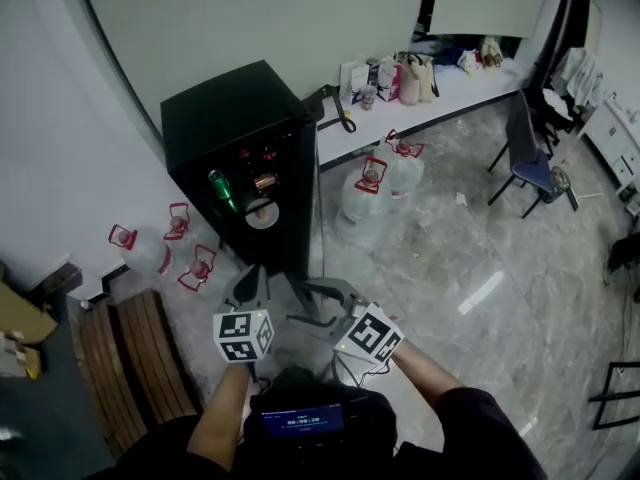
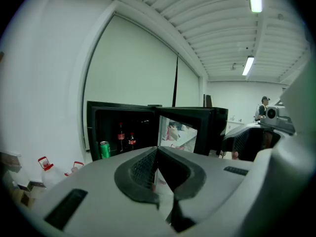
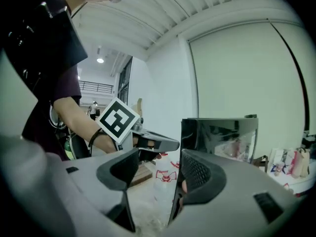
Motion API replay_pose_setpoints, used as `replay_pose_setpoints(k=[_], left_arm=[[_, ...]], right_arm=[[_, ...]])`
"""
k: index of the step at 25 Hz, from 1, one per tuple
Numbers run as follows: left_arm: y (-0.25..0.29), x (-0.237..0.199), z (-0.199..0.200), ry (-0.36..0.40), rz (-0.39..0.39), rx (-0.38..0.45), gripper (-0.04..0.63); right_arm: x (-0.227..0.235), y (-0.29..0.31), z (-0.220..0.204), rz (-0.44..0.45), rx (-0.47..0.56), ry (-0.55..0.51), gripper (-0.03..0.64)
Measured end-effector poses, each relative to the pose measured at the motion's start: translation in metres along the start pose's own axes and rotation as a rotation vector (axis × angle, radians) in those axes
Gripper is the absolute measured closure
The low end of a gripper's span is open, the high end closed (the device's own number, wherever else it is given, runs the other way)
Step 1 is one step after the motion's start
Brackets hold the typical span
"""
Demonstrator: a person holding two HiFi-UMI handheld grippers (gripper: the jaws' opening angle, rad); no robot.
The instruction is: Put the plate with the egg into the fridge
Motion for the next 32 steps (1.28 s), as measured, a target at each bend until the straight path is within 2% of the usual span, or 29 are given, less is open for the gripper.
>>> replay_pose_setpoints(k=[5,12,14,18,21,26,32], left_arm=[[-0.020,-0.038,0.000,-0.005,0.106,0.007,0.584],[-0.035,-0.089,0.002,-0.018,0.183,0.030,0.584],[-0.036,-0.102,0.003,-0.027,0.194,0.037,0.584],[-0.032,-0.122,0.004,-0.042,0.192,0.056,0.584],[-0.029,-0.138,0.004,-0.052,0.181,0.060,0.584],[-0.023,-0.157,0.007,-0.066,0.143,0.072,0.584],[-0.010,-0.164,0.014,-0.064,0.086,0.088,0.585]], right_arm=[[-0.006,0.043,0.001,0.088,0.016,0.020,0.341],[-0.005,0.095,0.002,0.140,0.040,0.008,0.341],[-0.002,0.106,-0.004,0.129,0.030,0.001,0.341],[0.013,0.126,-0.012,0.029,0.000,0.025,0.341],[0.022,0.143,-0.020,-0.015,0.005,0.030,0.351],[0.034,0.162,-0.020,-0.115,0.033,0.004,0.517],[0.051,0.175,-0.018,-0.185,0.059,-0.007,0.606]])
Point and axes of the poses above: the fingertips, and each gripper's own axes: y forward along the fingers, x to its right, z out of its top, the point moved 6 cm from there along -y, backward along the fingers, and after that the axes turned 15 degrees about x, right-handed, at the moved point
